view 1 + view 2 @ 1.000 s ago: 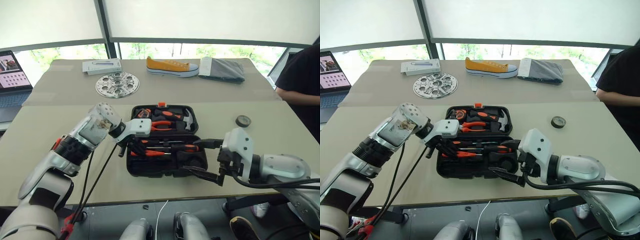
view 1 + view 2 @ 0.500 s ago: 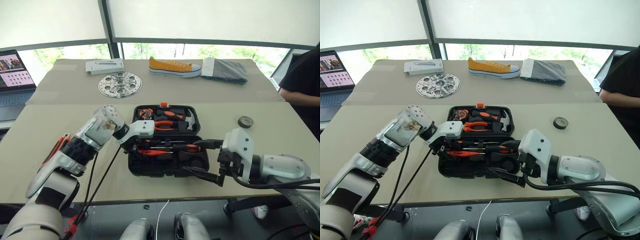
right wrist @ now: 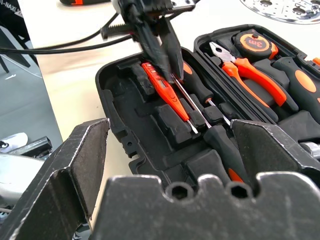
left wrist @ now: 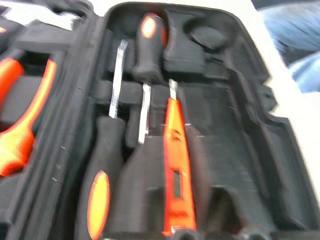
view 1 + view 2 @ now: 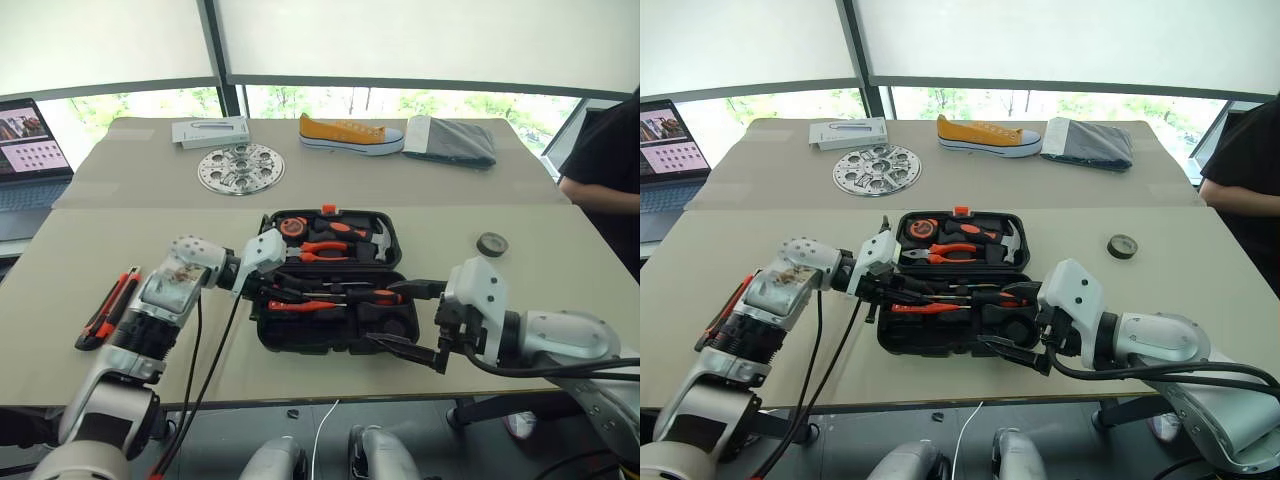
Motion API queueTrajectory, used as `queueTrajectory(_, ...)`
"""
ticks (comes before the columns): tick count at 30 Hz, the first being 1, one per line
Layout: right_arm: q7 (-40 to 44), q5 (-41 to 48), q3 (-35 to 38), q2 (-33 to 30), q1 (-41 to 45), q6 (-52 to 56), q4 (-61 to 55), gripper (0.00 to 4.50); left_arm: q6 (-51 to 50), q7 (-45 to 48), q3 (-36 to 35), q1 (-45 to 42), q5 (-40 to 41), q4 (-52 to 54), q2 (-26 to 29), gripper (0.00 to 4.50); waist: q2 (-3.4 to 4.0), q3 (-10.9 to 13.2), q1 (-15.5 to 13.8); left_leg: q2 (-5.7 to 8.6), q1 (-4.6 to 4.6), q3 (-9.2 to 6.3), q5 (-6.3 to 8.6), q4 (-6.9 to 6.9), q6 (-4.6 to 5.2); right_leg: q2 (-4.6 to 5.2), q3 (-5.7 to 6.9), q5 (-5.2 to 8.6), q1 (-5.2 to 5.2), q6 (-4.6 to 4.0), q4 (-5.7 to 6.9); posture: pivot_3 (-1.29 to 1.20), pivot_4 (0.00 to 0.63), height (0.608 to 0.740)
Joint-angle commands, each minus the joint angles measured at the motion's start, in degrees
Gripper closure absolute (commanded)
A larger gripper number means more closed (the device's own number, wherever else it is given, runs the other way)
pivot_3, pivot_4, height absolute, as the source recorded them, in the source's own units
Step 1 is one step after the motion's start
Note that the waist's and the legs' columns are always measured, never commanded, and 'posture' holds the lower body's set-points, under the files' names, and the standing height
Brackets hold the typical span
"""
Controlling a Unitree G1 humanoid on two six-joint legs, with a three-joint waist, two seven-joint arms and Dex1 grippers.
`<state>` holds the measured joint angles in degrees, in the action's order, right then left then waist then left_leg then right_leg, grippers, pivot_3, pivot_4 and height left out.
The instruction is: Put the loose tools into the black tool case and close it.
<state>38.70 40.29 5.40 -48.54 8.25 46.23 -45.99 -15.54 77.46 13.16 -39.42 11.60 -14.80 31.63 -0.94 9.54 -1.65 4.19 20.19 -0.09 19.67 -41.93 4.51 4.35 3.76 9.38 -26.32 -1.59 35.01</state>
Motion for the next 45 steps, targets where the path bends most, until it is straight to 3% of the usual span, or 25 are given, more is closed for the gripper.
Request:
queueTrajectory(1, -0.30, 1.21, 2.65, -0.22, 0.58, -0.55, -0.86, 0.00, 4.53, 0.06, -0.85, 1.20, -0.26, -0.54, 0.59, 4.48, 0.00, 0.00, 0.04, 0.00, 0.00, -0.01, 0.00, 0.00, 0.00, 0.00, 0.00, 0.00, 0.00, 0.00, -0.01, 0.00, 0.150, 0.740)
queueTrajectory(13, -1.07, 2.10, 2.40, 0.45, 1.70, -0.50, 1.30, 0.00, 15.53, -3.61, 3.83, 5.65, -8.80, -7.07, 1.50, 4.48, 0.03, -0.17, -0.16, 0.00, -0.19, 0.00, 0.01, 0.02, 0.00, 0.02, -0.01, 0.00, 0.15, 0.00, -0.02, 0.00, 0.150, 0.740)
queueTrajectory(16, -0.57, 1.85, 2.13, 0.36, 1.73, -1.01, 1.59, 0.00, 14.24, -3.63, 1.93, 5.47, -6.52, -6.11, 1.88, 4.48, 0.03, -0.29, -0.36, 0.00, -0.26, 0.01, 0.01, 0.02, 0.01, 0.02, -0.03, 0.00, 0.19, 0.00, 0.00, 0.00, 0.150, 0.740)
queueTrajectory(20, 1.43, 1.24, 0.87, -0.05, 2.90, -2.14, 2.35, 0.00, 5.16, -3.26, -3.38, 8.00, -0.61, 3.44, 6.13, 4.48, 0.03, -0.30, 0.32, -0.01, -0.26, 0.04, 0.01, 0.03, 0.01, 0.01, -0.06, 0.00, 0.16, 0.00, 0.03, 0.00, 0.150, 0.740)
queueTrajectory(23, 4.36, 1.26, -1.20, 0.01, 5.99, -3.15, 4.12, 0.00, -5.19, -4.72, -10.51, 12.38, 6.53, 13.10, 10.53, 3.76, 0.04, -0.29, 0.90, -0.01, -0.23, 0.04, 0.01, 0.10, 0.01, -0.02, -0.07, 0.00, 0.06, 0.00, 0.02, 0.00, 0.150, 0.740)
queueTrajectory(25, 6.75, 1.13, -3.20, 0.39, 8.85, -3.90, 5.97, 0.00, -10.24, -6.90, -16.27, 17.18, 9.98, 19.23, 13.52, 3.05, 0.02, -0.27, 1.23, -0.01, -0.21, 0.04, 0.02, 0.13, 0.01, -0.02, -0.07, 0.00, 0.03, -0.01, 0.00, 0.00, 0.150, 0.740)
queueTrajectory(27, 10.58, 1.22, -6.14, 1.51, 13.10, -4.92, 9.48, 0.00, -15.38, -11.88, -26.74, 26.58, 11.87, 25.86, 15.61, 2.38, 0.03, -0.26, 1.71, -0.01, -0.20, 0.03, 0.02, 0.16, 0.02, -0.02, -0.06, 0.01, 0.02, -0.01, -0.02, 0.00, 0.150, 0.740)
queueTrajectory(31, 17.54, -0.74, -11.45, 4.09, 19.51, -8.30, 16.03, 0.00, -21.75, -19.06, -47.53, 45.29, 12.91, 35.13, 13.88, 0.97, 0.04, -0.24, 2.17, -0.01, -0.32, -0.01, 0.05, 0.35, -0.01, -0.08, -0.09, 0.01, 0.02, -0.02, -0.09, 0.00, 0.150, 0.740)
queueTrajectory(34, 20.85, -2.90, -14.02, 5.63, 22.10, -10.70, 19.60, 0.00, -22.87, -21.84, -57.47, 54.33, 13.31, 37.11, 11.30, 0.03, 0.02, -0.21, 1.74, -0.01, -0.35, -0.01, 0.06, 0.39, -0.05, -0.07, -0.08, 0.02, 0.04, -0.02, -0.14, 0.00, 0.150, 0.740)
queueTrajectory(38, 23.82, -4.81, -16.40, 8.14, 24.78, -12.65, 23.37, 0.00, -22.47, -23.65, -65.41, 60.92, 13.96, 33.10, 9.69, 0.03, 0.02, -0.21, 0.35, -0.01, -0.37, -0.02, 0.08, 0.32, -0.08, -0.01, -0.04, 0.03, 0.16, -0.01, -0.14, 0.00, 0.150, 0.740)
queueTrajectory(45, 26.08, -6.55, -17.15, 9.75, 26.00, -13.53, 24.89, 0.00, -20.69, -22.54, -59.54, 58.14, 12.74, 24.46, 16.31, 0.03, -0.02, -0.23, -0.67, 0.00, -0.40, -0.04, 0.24, 0.32, -0.37, 0.00, -0.02, 0.03, 0.17, -0.02, -0.03, 0.00, 0.150, 0.740)
